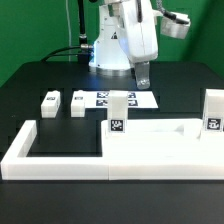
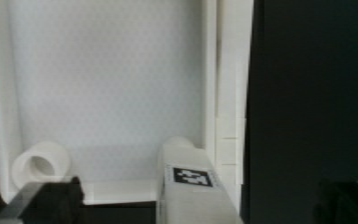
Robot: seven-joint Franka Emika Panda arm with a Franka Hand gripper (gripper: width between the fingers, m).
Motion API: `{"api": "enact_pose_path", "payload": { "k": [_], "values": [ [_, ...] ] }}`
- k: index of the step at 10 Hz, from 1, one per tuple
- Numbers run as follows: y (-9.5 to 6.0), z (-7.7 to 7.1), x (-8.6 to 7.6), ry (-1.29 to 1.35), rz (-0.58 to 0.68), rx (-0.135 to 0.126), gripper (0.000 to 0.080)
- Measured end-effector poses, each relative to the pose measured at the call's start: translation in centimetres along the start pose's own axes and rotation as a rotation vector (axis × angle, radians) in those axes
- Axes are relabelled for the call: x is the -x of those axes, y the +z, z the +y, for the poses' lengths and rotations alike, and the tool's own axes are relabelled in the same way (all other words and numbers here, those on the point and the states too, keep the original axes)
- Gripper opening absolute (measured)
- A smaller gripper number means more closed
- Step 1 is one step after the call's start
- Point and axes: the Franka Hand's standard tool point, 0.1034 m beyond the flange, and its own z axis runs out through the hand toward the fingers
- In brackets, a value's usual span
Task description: Assemble desk
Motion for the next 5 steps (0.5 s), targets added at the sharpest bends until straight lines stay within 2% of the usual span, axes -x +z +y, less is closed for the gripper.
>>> {"api": "enact_pose_path", "payload": {
  "k": [5],
  "values": [
    [0.05,0.03,-0.01,0.000,0.000,0.001,0.0649]
  ]
}}
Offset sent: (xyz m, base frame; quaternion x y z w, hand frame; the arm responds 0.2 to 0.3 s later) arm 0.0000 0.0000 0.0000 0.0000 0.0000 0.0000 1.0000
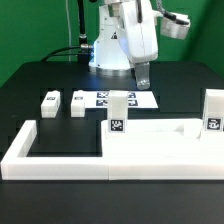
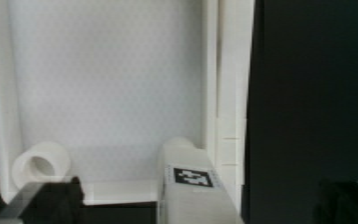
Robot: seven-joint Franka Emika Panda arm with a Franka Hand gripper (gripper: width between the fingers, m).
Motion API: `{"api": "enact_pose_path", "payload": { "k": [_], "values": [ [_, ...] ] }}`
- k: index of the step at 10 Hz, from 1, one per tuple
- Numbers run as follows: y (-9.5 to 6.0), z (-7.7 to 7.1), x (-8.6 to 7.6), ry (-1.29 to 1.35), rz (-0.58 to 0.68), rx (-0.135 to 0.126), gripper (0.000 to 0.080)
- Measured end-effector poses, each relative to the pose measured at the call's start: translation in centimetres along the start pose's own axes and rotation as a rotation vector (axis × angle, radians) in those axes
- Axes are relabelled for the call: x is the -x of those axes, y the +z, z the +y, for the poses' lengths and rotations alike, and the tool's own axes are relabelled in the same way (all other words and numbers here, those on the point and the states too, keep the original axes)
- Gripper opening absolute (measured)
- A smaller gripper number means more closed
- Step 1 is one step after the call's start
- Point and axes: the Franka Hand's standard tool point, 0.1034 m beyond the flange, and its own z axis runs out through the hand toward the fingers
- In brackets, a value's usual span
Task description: Assemble desk
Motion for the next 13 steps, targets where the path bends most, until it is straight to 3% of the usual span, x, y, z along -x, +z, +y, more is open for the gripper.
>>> {"api": "enact_pose_path", "payload": {
  "k": [1,3,5,7,12,13],
  "values": [
    [0.0,0.1,0.2,0.003,-0.002,0.002,0.0649],
    [0.4,2.5,1.9,0.026,-0.018,0.015,0.0649],
    [2.0,5.6,3.3,0.031,-0.021,0.060,0.0649],
    [3.0,6.3,3.6,0.039,-0.014,0.080,0.0649],
    [3.1,6.4,3.6,0.039,-0.013,0.081,0.0649],
    [4.0,7.4,3.5,0.066,-0.010,0.061,0.0649]
  ]
}}
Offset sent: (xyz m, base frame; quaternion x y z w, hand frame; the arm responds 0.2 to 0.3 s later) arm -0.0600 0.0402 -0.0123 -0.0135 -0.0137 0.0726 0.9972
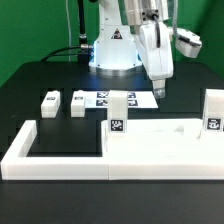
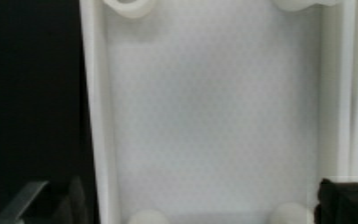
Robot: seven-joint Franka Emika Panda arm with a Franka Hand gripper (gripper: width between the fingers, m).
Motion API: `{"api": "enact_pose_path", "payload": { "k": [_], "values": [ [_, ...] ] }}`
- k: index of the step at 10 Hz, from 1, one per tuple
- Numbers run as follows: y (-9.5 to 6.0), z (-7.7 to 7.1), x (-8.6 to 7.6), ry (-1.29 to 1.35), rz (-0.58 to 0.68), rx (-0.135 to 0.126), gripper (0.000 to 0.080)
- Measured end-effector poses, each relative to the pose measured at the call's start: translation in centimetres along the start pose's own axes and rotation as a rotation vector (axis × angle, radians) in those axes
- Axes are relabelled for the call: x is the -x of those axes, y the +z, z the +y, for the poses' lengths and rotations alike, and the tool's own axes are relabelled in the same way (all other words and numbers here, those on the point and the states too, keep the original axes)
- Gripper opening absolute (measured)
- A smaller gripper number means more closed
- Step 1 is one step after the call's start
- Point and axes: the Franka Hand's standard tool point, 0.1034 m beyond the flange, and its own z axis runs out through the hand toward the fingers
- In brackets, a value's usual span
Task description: Assemble desk
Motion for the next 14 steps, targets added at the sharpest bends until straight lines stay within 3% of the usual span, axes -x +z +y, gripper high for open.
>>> {"api": "enact_pose_path", "payload": {
  "k": [1,2,6,8,9,10,11,14],
  "values": [
    [1.8,2.1,-0.6,0.003,0.020,0.018,0.0649],
    [3.4,3.3,-1.0,0.001,0.044,0.029,0.0649],
    [7.0,5.1,-1.0,-0.010,0.082,0.075,0.0649],
    [7.3,4.7,-0.9,-0.011,0.103,0.022,0.0649],
    [7.7,4.9,-0.7,-0.016,0.105,0.027,0.0649],
    [8.0,4.7,-0.9,-0.027,0.123,0.003,0.0649],
    [8.1,4.5,-1.3,-0.036,0.144,-0.037,0.0649],
    [8.1,4.6,-1.3,-0.035,0.143,-0.035,0.0649]
  ]
}}
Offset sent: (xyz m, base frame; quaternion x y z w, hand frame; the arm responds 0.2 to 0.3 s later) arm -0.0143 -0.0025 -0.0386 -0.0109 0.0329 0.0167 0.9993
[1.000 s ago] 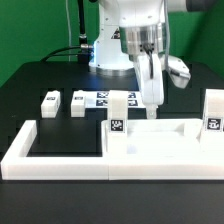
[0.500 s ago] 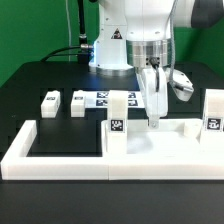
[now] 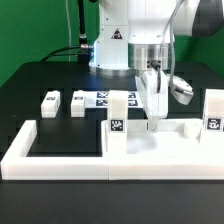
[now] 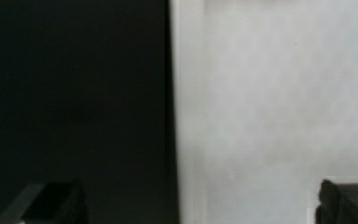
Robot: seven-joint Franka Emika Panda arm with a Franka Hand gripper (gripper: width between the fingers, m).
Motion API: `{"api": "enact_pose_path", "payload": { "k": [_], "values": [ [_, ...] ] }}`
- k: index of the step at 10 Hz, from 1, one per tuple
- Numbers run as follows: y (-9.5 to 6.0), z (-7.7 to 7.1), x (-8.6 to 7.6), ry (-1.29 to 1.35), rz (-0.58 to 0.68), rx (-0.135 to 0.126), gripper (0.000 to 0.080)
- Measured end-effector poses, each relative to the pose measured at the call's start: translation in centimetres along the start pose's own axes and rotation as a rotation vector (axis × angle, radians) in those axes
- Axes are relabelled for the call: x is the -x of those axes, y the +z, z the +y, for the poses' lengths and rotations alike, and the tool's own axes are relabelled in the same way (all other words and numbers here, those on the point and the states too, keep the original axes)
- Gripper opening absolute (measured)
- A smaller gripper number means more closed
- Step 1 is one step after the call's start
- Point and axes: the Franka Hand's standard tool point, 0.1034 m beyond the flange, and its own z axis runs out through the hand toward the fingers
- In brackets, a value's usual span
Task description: Assemble desk
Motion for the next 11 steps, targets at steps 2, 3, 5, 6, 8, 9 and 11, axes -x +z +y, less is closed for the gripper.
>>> {"api": "enact_pose_path", "payload": {
  "k": [2,3,5,6,8,9,11],
  "values": [
    [0.00,0.00,0.00,0.000,0.000,0.000,0.0555],
    [0.00,0.00,0.00,0.000,0.000,0.000,0.0555],
    [0.01,0.00,0.00,0.000,0.000,0.000,0.0238],
    [0.02,0.03,0.01,0.000,0.000,0.001,0.0238],
    [0.03,0.07,0.00,0.000,0.000,0.002,0.0051],
    [0.03,0.07,0.00,0.000,0.000,0.002,0.0051],
    [0.03,0.07,0.00,0.000,0.000,0.002,0.0051]
  ]
}}
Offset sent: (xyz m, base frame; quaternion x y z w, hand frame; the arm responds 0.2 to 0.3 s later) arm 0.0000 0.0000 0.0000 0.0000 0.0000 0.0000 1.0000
